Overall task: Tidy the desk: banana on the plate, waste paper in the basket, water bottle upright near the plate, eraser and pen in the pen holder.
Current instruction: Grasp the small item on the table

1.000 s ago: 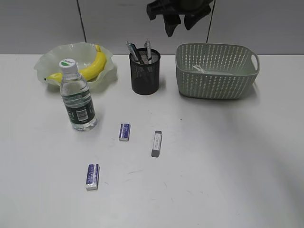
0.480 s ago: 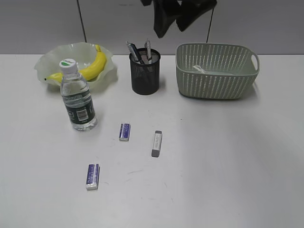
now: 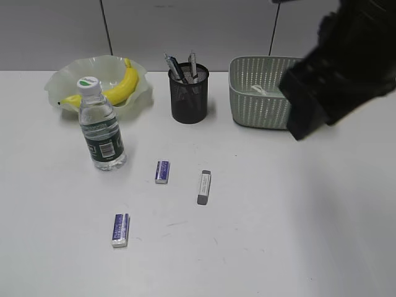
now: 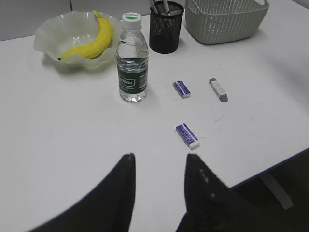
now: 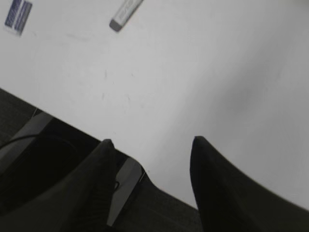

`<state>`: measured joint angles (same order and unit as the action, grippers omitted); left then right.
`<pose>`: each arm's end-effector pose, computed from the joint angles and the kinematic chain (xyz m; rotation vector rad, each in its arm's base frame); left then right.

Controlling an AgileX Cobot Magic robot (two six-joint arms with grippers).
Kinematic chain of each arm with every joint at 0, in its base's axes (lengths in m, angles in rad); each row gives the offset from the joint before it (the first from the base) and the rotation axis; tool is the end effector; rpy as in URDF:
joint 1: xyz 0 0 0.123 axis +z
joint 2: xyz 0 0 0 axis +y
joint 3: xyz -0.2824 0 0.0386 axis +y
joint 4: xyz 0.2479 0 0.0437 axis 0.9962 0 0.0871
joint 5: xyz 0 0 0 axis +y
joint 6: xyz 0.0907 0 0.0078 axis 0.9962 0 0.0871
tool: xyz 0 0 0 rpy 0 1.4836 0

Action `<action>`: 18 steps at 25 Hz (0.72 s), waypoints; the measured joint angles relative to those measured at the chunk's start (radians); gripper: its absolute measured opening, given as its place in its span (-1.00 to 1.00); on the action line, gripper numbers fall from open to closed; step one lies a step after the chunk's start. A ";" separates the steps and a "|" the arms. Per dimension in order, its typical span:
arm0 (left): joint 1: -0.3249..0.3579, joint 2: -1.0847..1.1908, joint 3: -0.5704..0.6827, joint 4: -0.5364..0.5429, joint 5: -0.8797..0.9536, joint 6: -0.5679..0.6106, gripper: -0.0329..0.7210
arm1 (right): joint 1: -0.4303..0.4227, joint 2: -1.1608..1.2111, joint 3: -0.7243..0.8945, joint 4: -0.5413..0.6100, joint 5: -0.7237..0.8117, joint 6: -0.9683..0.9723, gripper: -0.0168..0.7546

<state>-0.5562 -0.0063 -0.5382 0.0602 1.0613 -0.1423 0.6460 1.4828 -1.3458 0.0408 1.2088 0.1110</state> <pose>-0.0065 0.0097 0.2877 0.4105 1.9767 -0.3757 0.2319 0.1792 0.3305 -0.7438 2.7597 0.2199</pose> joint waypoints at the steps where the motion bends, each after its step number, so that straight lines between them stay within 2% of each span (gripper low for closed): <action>1: 0.000 0.000 0.000 0.000 0.000 0.000 -0.22 | 0.000 -0.049 0.065 0.000 0.000 0.000 0.09; 9: 0.000 0.000 0.000 0.000 0.000 0.000 -0.23 | 0.000 -0.434 0.399 0.000 -0.014 0.000 0.09; 18: 0.000 0.000 0.000 0.000 0.000 0.000 -0.23 | 0.000 -0.904 0.688 -0.001 -0.081 -0.052 0.09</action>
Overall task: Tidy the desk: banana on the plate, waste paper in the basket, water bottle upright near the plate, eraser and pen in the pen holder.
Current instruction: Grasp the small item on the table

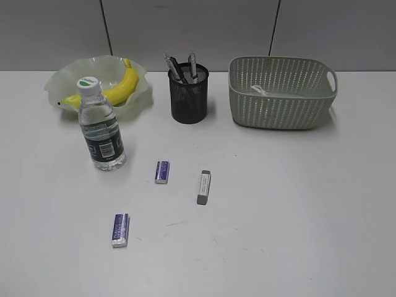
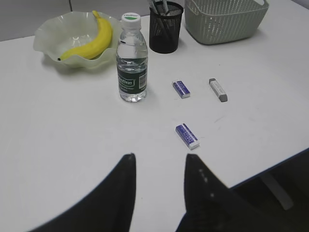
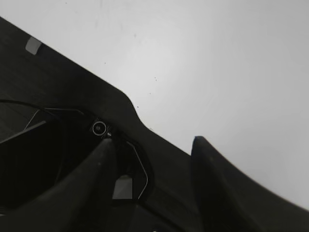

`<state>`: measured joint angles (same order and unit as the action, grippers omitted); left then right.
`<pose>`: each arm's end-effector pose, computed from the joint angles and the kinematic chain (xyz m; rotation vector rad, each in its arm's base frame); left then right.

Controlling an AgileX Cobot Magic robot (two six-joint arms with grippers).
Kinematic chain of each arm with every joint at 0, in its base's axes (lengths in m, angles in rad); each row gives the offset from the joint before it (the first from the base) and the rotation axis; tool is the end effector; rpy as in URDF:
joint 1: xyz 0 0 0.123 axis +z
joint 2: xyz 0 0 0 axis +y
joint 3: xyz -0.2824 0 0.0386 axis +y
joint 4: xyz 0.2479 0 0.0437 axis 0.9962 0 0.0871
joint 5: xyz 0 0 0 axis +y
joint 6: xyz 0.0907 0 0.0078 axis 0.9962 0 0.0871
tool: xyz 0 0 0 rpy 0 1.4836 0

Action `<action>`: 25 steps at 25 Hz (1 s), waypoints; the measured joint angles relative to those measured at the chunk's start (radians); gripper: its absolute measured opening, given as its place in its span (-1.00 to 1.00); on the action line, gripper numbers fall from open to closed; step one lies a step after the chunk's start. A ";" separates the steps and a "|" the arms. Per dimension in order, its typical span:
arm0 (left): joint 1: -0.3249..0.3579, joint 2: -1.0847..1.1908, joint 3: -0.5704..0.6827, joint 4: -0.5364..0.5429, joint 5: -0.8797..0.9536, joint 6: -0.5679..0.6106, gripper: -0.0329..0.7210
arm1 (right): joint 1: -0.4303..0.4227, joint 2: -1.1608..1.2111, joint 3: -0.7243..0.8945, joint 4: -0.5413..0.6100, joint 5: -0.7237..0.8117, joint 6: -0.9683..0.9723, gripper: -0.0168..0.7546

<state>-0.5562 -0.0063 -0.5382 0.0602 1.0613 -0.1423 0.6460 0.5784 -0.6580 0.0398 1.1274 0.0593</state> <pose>-0.0065 0.0097 0.2877 0.4105 1.9767 -0.3757 0.0622 0.0510 0.2984 -0.7342 2.4560 0.3285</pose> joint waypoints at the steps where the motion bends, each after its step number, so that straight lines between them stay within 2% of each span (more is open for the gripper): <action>1: 0.000 0.000 0.000 0.000 0.000 0.000 -0.23 | 0.000 -0.055 0.030 0.000 -0.013 -0.012 0.09; 6: 0.000 0.000 0.000 0.000 0.000 0.000 -0.23 | 0.000 -0.297 0.140 0.000 -0.064 -0.065 0.09; 11: 0.000 0.000 0.000 0.000 0.000 0.000 -0.23 | 0.000 -0.477 0.146 0.000 -0.083 -0.098 0.09; 17: 0.000 0.017 0.000 0.001 -0.002 0.000 -0.23 | 0.000 -0.584 0.147 -0.006 -0.084 -0.102 0.09; 20: 0.000 0.106 0.000 -0.001 -0.002 0.000 -0.23 | 0.000 -0.586 0.148 -0.013 -0.084 -0.102 0.09; 25: 0.000 0.390 -0.030 -0.050 -0.072 0.000 -0.23 | 0.000 -0.586 0.148 -0.019 -0.085 -0.102 0.09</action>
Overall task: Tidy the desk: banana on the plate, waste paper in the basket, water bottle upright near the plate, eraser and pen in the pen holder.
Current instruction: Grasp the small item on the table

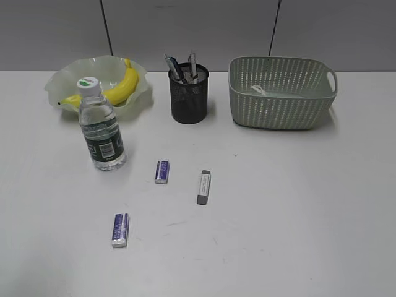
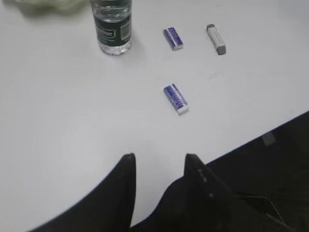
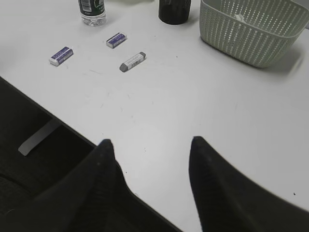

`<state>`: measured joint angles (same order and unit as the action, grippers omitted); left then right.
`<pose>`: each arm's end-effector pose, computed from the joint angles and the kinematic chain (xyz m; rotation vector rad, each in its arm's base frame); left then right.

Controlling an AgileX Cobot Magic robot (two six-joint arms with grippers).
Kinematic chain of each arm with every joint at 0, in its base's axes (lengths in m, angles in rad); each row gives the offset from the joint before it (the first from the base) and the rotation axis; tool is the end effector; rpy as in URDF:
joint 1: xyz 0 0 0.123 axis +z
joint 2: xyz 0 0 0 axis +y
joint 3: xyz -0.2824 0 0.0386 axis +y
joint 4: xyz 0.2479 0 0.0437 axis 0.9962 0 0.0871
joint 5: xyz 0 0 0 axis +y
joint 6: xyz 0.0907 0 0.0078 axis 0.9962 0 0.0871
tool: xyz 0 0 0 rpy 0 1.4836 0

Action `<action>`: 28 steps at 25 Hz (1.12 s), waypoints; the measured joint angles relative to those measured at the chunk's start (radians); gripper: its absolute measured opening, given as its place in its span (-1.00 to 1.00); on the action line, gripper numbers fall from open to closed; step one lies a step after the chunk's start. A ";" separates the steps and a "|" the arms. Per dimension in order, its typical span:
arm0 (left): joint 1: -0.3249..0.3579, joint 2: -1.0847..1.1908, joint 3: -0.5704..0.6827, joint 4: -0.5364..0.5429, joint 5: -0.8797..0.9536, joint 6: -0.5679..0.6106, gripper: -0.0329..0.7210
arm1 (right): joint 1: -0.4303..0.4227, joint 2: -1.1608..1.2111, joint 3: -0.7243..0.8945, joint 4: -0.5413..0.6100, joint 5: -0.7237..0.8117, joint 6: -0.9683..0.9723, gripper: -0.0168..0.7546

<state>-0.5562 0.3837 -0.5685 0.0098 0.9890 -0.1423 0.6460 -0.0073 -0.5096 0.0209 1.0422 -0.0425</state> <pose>0.0486 -0.0293 0.2931 0.4771 2.2630 -0.3484 -0.0061 -0.0025 0.2813 -0.6869 1.9130 0.4081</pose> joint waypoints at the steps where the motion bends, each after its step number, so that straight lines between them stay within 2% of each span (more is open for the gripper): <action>1: 0.000 0.072 -0.016 -0.021 -0.037 0.000 -0.23 | 0.000 0.000 0.000 0.000 -0.001 0.000 0.09; 5: 0.000 0.386 -0.106 -0.117 -0.145 0.000 -0.23 | 0.000 0.000 0.000 0.000 -0.001 0.000 0.09; 10: 0.000 0.742 -0.261 -0.224 -0.160 -0.008 -0.23 | 0.000 -0.001 0.000 -0.001 -0.001 0.000 0.09; 13: 0.000 0.918 -0.365 -0.270 -0.111 -0.116 -0.23 | 0.000 -0.001 0.000 -0.001 -0.001 0.000 0.09; 16: 0.000 1.066 -0.441 -0.278 -0.021 -0.234 -0.17 | 0.000 -0.001 0.000 -0.002 -0.001 0.000 0.09; 21: 0.000 1.242 -0.486 -0.255 0.010 -0.341 0.08 | 0.000 -0.002 0.000 -0.002 -0.001 0.000 0.09; 28: 0.000 1.378 -0.487 -0.235 -0.093 -0.368 0.19 | 0.000 -0.003 0.000 -0.004 -0.002 0.000 0.09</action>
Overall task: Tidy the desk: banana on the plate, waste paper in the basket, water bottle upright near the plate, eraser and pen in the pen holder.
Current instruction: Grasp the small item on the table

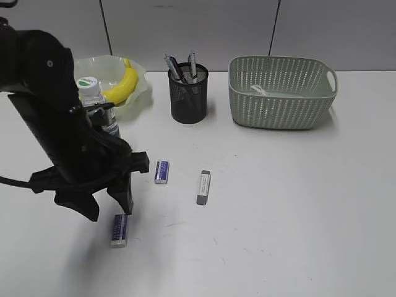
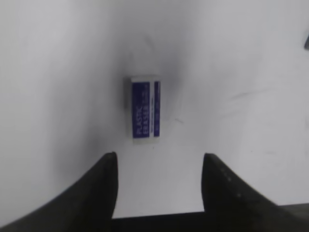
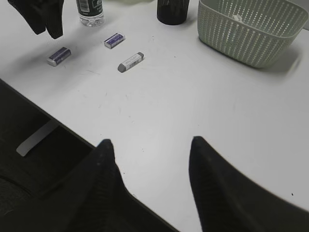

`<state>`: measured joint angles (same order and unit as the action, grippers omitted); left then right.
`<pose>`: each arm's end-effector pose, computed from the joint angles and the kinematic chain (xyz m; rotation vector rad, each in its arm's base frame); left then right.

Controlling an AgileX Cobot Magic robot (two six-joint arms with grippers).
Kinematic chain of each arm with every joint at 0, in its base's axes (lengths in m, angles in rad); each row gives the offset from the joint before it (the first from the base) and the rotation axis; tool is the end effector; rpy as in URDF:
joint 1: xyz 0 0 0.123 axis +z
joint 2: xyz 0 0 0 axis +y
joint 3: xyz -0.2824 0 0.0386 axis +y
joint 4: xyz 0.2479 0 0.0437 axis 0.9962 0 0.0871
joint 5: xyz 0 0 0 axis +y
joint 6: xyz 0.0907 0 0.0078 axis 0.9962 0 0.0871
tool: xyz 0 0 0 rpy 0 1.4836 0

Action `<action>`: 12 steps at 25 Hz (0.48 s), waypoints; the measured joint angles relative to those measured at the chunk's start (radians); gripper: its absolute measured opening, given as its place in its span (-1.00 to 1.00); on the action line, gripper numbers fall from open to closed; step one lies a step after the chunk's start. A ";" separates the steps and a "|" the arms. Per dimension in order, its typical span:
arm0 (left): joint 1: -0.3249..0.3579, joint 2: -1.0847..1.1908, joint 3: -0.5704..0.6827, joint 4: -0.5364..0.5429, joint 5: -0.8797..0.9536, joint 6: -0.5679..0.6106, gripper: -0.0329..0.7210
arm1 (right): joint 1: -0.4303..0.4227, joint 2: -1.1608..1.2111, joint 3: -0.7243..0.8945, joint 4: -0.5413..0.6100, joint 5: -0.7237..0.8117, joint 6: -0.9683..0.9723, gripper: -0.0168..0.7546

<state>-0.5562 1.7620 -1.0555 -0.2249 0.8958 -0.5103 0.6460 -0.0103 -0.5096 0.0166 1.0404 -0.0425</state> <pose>0.2587 -0.1795 0.1758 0.1390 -3.0822 0.2825 -0.0062 -0.0030 0.2814 -0.6849 1.9080 0.4042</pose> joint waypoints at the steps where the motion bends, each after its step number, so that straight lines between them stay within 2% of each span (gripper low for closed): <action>1: 0.000 0.011 0.000 -0.001 -0.012 -0.001 0.19 | 0.000 0.000 0.000 0.000 0.000 0.000 0.09; 12: 0.000 0.118 0.000 0.003 -0.068 -0.003 0.18 | 0.000 0.000 0.000 -0.001 0.000 0.000 0.09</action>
<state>-0.5562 1.8800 -1.0555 -0.2221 0.8280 -0.5134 0.6460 -0.0103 -0.5096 0.0154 1.0404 -0.0425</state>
